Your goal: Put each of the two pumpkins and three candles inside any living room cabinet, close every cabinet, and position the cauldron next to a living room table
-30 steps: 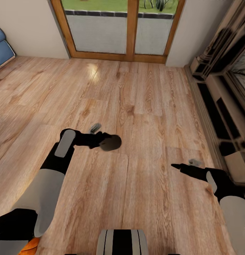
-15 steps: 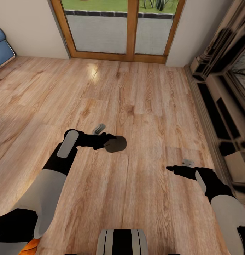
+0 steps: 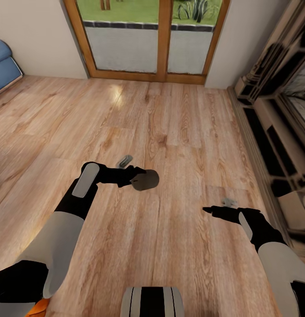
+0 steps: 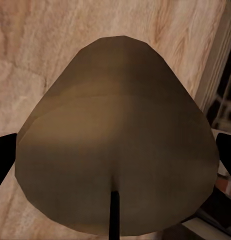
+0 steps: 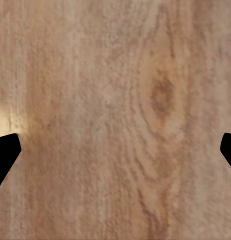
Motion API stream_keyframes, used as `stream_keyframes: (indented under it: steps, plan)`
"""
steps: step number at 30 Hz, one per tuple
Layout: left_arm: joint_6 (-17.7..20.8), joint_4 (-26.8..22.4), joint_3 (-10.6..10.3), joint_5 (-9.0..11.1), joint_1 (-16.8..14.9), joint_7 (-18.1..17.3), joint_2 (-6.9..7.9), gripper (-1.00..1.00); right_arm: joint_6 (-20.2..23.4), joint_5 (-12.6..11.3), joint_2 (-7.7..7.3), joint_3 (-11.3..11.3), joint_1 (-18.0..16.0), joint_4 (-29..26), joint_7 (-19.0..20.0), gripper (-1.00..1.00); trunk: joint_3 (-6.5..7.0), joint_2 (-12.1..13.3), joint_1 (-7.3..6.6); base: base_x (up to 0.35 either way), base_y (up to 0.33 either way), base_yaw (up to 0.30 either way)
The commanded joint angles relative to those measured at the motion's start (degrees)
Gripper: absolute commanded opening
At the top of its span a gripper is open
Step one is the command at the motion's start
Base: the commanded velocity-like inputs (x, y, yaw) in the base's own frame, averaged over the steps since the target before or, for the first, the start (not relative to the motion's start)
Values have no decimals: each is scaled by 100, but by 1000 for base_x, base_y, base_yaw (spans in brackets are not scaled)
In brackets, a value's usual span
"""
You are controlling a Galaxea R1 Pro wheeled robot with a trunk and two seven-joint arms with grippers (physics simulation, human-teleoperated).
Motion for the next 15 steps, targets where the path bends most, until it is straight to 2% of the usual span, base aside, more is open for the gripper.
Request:
stream_keyframes:
  steps: [1, 9, 13, 15]
  plan:
    - [0, 2, 0, -2, 0, -1, 0, -100, -3, 1, 18, 0, 0, 1, 6, 100, 23, 2, -2, 0, 0, 0]
    - [10, -22, 0, 27, 0, -7, -8, -100, -7, -2, 160, 0, 5, 16, 9, 100, 200, 12, -23, 0, 0, 0]
    - [-7, -45, 0, 553, 0, -205, 22, -100, -15, 4, 232, 0, 16, 31, 2, 100, 289, 18, -33, 0, 0, 0]
    - [-9, -47, -4, 662, 0, -250, 33, -100, -16, 6, 249, 0, 17, 34, 0, 100, 333, 20, -38, 0, 0, 0]
